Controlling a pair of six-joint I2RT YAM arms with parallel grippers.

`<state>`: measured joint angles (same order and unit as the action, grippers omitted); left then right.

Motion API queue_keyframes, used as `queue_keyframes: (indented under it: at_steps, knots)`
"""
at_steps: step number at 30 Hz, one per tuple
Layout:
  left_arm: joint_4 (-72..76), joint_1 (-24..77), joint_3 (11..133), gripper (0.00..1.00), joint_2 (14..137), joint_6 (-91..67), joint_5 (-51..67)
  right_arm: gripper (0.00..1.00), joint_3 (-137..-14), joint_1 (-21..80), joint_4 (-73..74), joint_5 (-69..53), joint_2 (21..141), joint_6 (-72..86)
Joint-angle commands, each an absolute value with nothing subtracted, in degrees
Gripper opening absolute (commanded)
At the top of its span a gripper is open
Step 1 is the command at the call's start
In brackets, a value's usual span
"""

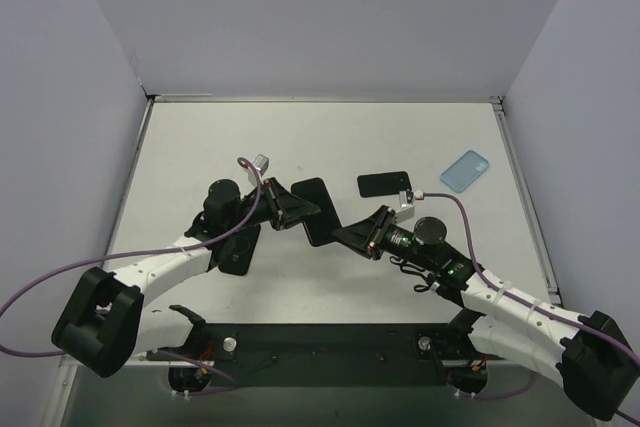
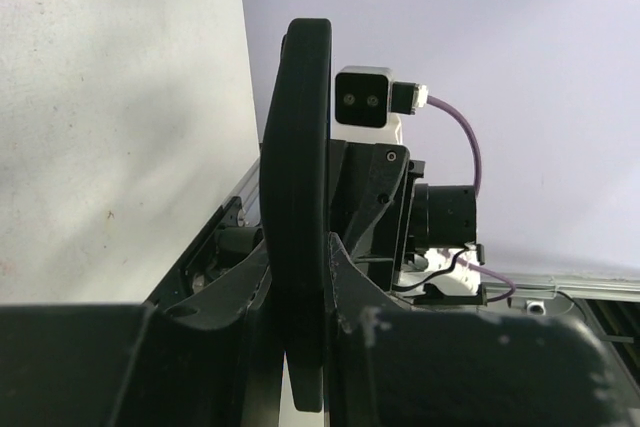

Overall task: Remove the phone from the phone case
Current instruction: Remove the phone case from the phone.

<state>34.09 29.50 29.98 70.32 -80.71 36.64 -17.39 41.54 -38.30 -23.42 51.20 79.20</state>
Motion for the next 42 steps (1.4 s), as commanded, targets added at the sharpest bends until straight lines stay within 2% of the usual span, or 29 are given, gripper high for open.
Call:
queue_keyframes:
  at_steps: [1, 2, 6, 11, 13, 17, 22, 26, 31, 42]
  knots:
    - [40.9, 29.3, 32.1, 0.0, 68.1, -81.7, 37.1, 0.05, -16.4, 40.7, -46.0, -22.8, 51.9, 81.8]
    - [40.3, 29.2, 32.2, 0.0, 67.7, -81.6, 36.7, 0.0, -16.2, 40.6, -48.0, -22.9, 52.2, 82.4]
    - [40.9, 29.0, 31.8, 0.0, 67.3, -82.0, 36.6, 0.0, -14.6, 40.4, -53.8, -21.8, 52.7, 87.0]
    - [42.8, 29.0, 32.8, 0.0, 68.3, -81.3, 36.7, 0.0, -24.3, 40.4, -41.3, -20.6, 46.9, 84.2]
    - [47.6, 29.1, 32.3, 0.0, 68.8, -83.0, 36.7, 0.0, -25.7, 40.0, -42.4, -20.7, 46.5, 85.4]
    - [63.0, 29.1, 31.3, 0.0, 67.2, -88.8, 34.4, 0.0, -26.4, 37.4, -55.3, -22.6, 49.1, 94.5]
    - [62.8, 29.1, 34.4, 0.0, 63.5, -88.1, 33.4, 0.0, -25.3, 36.3, -74.1, -20.3, 57.7, 109.3]
    - [69.0, 29.2, 35.2, 0.0, 61.4, -91.2, 32.1, 0.0, -27.5, 38.2, -95.2, -14.7, 67.1, 116.8]
    - [70.7, 29.2, 37.1, 0.0, 60.1, -93.5, 30.9, 0.0, -32.4, 39.5, -95.3, -13.7, 70.8, 116.5]
    - [86.4, 29.3, 35.7, 0.0, 63.0, -101.7, 24.1, 0.0, -39.6, 39.5, -95.3, -12.0, 74.0, 117.0]
